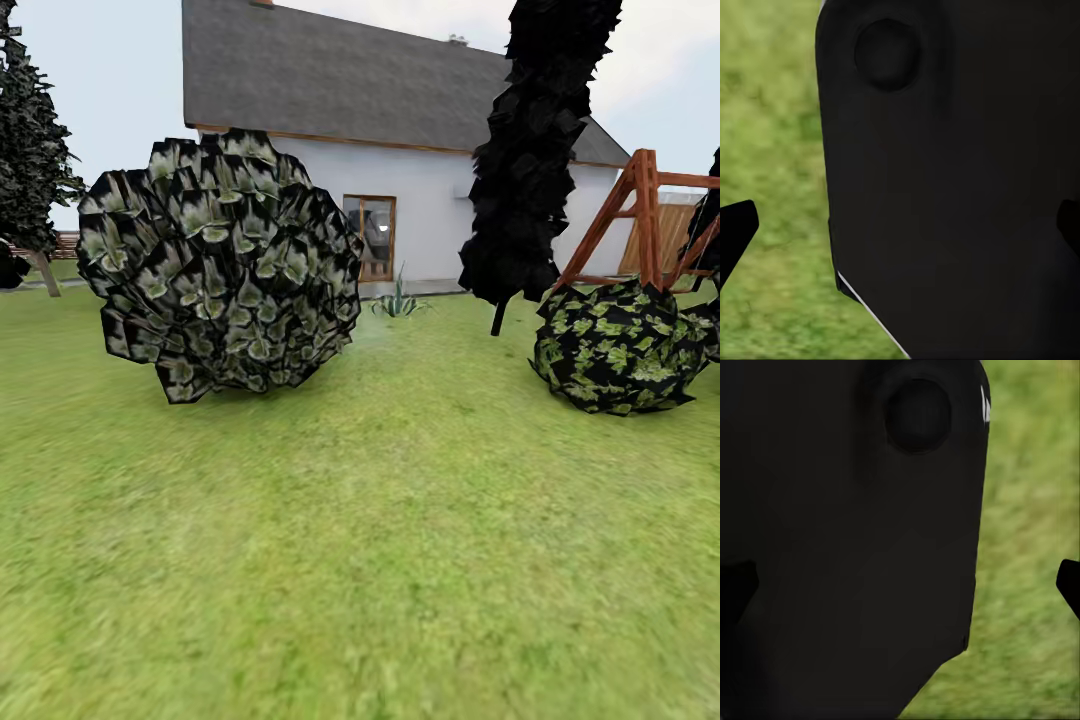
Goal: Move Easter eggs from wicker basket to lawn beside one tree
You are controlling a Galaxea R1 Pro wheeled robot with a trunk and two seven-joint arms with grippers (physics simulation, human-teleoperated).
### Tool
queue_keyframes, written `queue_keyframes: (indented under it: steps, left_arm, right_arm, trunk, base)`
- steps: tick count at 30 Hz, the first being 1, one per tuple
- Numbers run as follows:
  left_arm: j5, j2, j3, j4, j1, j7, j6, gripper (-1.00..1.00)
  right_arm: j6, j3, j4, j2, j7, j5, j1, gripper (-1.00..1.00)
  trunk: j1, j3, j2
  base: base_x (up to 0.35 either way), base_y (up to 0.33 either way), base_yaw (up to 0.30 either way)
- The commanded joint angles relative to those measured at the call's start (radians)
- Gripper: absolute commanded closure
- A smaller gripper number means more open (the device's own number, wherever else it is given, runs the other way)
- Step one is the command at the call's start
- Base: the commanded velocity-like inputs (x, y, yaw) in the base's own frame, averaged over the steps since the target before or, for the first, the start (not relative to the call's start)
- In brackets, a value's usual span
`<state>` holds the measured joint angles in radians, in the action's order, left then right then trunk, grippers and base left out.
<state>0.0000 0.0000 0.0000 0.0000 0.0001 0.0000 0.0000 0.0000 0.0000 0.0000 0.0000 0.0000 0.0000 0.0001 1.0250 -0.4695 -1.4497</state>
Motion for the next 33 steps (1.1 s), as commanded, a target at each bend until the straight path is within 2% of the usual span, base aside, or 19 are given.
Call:
queue_keyframes:
  steps: [1,9,15,24,29,33]
  left_arm:
    - [-0.002,-0.003,0.002,-0.003,0.0,-0.002,-0.001,-1.0]
    - [0.0,-0.002,0.002,-0.009,0.0,-0.002,-0.001,-1.0]
    - [-0.001,-0.002,0.002,-0.009,0.0,-0.002,-0.001,-1.0]
    - [0.0,-0.002,0.002,-0.009,0.0,-0.002,-0.001,-1.0]
    - [-0.001,-0.002,0.002,-0.009,0.0,-0.002,-0.001,-1.0]
    - [0.0,-0.002,0.002,-0.009,0.0,-0.002,-0.001,-1.0]
  right_arm:
    - [0.001,0.003,-0.002,-0.002,0.0,0.0,-0.006,-1.0]
    - [-0.011,0.002,-0.003,-0.003,-0.002,-0.001,-0.052,-1.0]
    - [-0.012,0.015,-0.002,0.001,-0.001,-0.001,-0.053,-1.0]
    - [-0.012,0.035,-0.002,0.006,-0.003,0.024,-0.053,-1.0]
    - [-0.011,0.035,-0.002,-0.001,0.001,0.023,-0.054,-1.0]
    - [-0.012,0.035,-0.001,0.006,-0.001,0.025,-0.054,-1.0]
  trunk:
    - [0.0,0.0,0.0]
    - [0.0,0.0,0.0]
    - [0.0,0.0,0.0]
    - [0.0,0.0,0.0]
    - [0.0,0.0,0.0]
    - [0.0,0.0,0.0]
  base:
    - [0.0,0.0,0.0]
    - [0.0,0.0,0.0]
    - [0.0,0.0,0.018]
    - [0.0,0.0,0.242]
    - [0.0,0.0,0.077]
    - [0.0,0.0,0.099]
